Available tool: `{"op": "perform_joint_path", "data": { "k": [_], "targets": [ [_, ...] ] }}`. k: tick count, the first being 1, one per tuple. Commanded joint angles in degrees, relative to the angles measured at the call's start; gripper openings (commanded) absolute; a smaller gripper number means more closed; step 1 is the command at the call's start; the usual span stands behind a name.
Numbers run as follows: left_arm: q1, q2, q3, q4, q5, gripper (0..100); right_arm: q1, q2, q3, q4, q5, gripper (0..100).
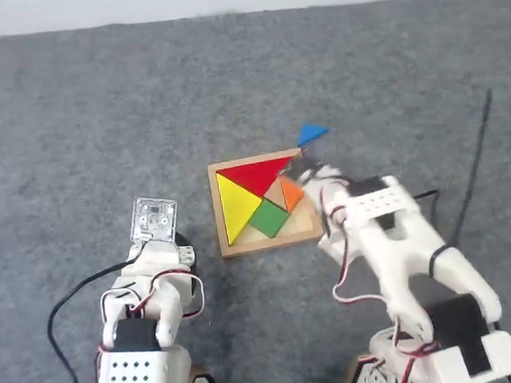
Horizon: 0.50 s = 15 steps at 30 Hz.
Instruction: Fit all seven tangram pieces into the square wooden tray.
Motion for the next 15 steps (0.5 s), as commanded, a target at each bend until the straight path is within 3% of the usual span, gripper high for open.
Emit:
{"op": "perform_joint_path", "data": {
  "k": [1,7,11,15],
  "targets": [
    [-0.2,-0.7,-0.5,0.3,0.4,2,7.2,0.1,-5.5,0.8,-4.5,17.6],
    [-0.2,-0.7,-0.5,0.3,0.4,2,10.6,0.0,-6.7,0.9,-4.7,18.0],
    [-0.2,-0.7,-0.5,0.3,0.4,2,4.9,-0.7,-7.1,3.5,-4.3,18.4],
    [-0.2,-0.7,-0.5,0.3,0.4,2,-2.5,-5.1,-7.0,6.5,-4.2,27.0]
  ]
}}
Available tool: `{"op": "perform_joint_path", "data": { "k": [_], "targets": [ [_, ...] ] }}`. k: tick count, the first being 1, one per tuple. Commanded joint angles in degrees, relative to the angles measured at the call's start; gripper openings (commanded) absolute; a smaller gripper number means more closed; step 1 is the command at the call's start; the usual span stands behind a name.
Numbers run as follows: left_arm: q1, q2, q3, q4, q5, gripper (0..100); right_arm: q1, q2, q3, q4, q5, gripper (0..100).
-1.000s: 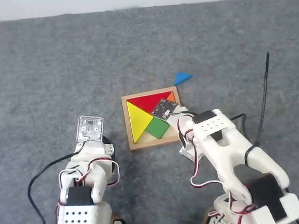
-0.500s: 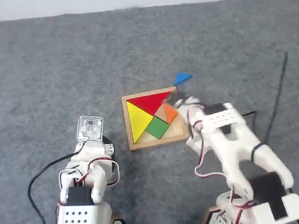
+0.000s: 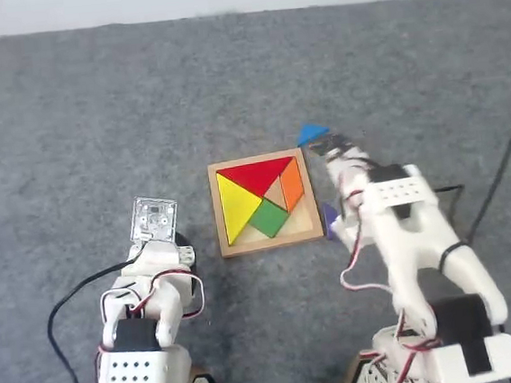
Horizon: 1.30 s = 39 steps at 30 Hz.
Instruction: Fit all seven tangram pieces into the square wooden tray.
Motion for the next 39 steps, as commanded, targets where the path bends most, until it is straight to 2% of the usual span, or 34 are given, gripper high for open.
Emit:
{"op": "perform_joint_path", "data": {
  "k": [1,8,15,21,25,32,39],
  "targets": [
    [-0.2,-0.7,-0.5,0.3,0.4,2,-7.0,-5.7,-3.4,3.1,-0.3,29.4],
    [-0.2,-0.7,-0.5,0.3,0.4,2,-7.5,-5.8,-2.7,-0.8,-0.7,31.0],
    [-0.2,-0.7,-0.5,0.3,0.4,2,-7.8,1.4,-2.5,-6.7,-0.9,31.0],
    [-0.2,-0.7,-0.5,0.3,0.4,2,-10.8,4.4,-2.6,-8.4,-2.5,31.0],
    [-0.2,-0.7,-0.5,0.3,0.4,2,-9.8,4.7,-2.6,-9.5,-5.0,30.7],
    [-0.2,-0.7,-0.5,0.3,0.4,2,-5.4,4.7,-2.4,-9.6,-5.3,17.1],
    [-0.2,-0.7,-0.5,0.3,0.4,2,-5.1,7.1,-2.4,-10.5,-5.1,16.9]
  ]
}}
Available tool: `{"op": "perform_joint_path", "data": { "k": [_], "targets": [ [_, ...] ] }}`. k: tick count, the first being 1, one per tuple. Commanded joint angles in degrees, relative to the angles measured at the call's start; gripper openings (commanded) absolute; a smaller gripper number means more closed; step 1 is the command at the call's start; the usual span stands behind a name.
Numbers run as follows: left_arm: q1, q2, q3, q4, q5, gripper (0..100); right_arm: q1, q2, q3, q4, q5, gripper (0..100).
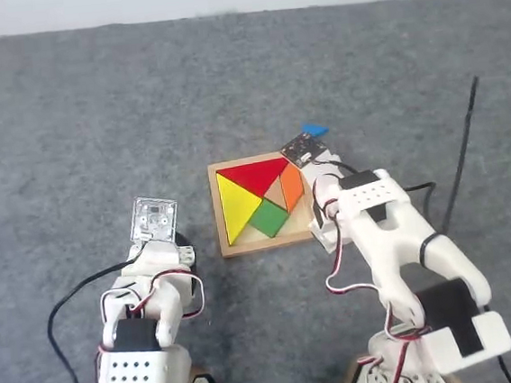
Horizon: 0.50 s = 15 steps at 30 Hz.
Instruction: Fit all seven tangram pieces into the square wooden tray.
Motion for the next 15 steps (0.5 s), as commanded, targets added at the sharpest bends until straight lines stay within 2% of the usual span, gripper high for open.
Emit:
{"op": "perform_joint_path", "data": {
  "k": [1,4,11,15],
  "targets": [
    [-0.2,-0.7,-0.5,0.3,0.4,2,1.0,1.9,-2.4,-1.1,-0.6,16.9],
    [-0.2,-0.7,-0.5,0.3,0.4,2,3.2,2.0,-2.6,-0.7,-0.5,16.9],
    [-0.2,-0.7,-0.5,0.3,0.4,2,14.5,-3.9,-2.6,1.5,2.5,16.9],
    [-0.2,-0.7,-0.5,0.3,0.4,2,16.5,-5.1,-2.6,1.5,3.4,16.9]
  ]
}}
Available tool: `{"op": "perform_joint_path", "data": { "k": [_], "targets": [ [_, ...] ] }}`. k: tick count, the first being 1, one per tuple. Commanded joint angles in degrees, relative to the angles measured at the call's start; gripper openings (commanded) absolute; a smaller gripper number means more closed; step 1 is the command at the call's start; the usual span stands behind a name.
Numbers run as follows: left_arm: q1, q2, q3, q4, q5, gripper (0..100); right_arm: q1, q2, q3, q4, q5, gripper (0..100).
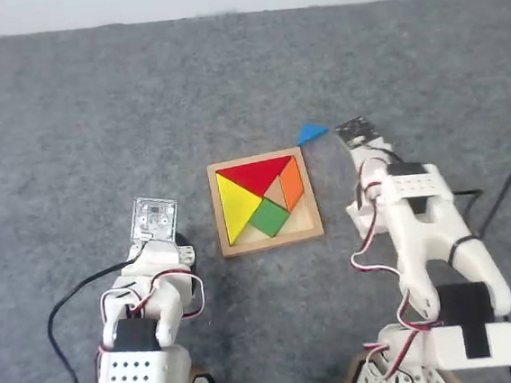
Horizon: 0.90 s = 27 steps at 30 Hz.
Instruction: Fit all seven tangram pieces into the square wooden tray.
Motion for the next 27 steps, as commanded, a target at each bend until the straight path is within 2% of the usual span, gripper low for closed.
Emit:
{"op": "perform_joint_path", "data": {
  "k": [1,7,12,18,23,27],
  "targets": [
    [-0.2,-0.7,-0.5,0.3,0.4,2,1.5,-3.7,-1.9,0.9,1.6,17.2],
    [-0.2,-0.7,-0.5,0.3,0.4,2,-5.1,-4.2,-2.0,4.6,1.2,21.9],
    [-0.2,-0.7,-0.5,0.3,0.4,2,-5.8,-4.2,-2.0,4.4,-0.7,30.3],
    [-0.2,-0.7,-0.5,0.3,0.4,2,-6.0,-3.6,-4.0,4.8,-1.1,30.2],
    [-0.2,-0.7,-0.5,0.3,0.4,2,-6.1,-3.5,-6.0,4.7,-7.2,29.9],
    [-0.2,-0.7,-0.5,0.3,0.4,2,-5.9,-3.5,-5.7,4.4,-8.3,26.2]
  ]
}}
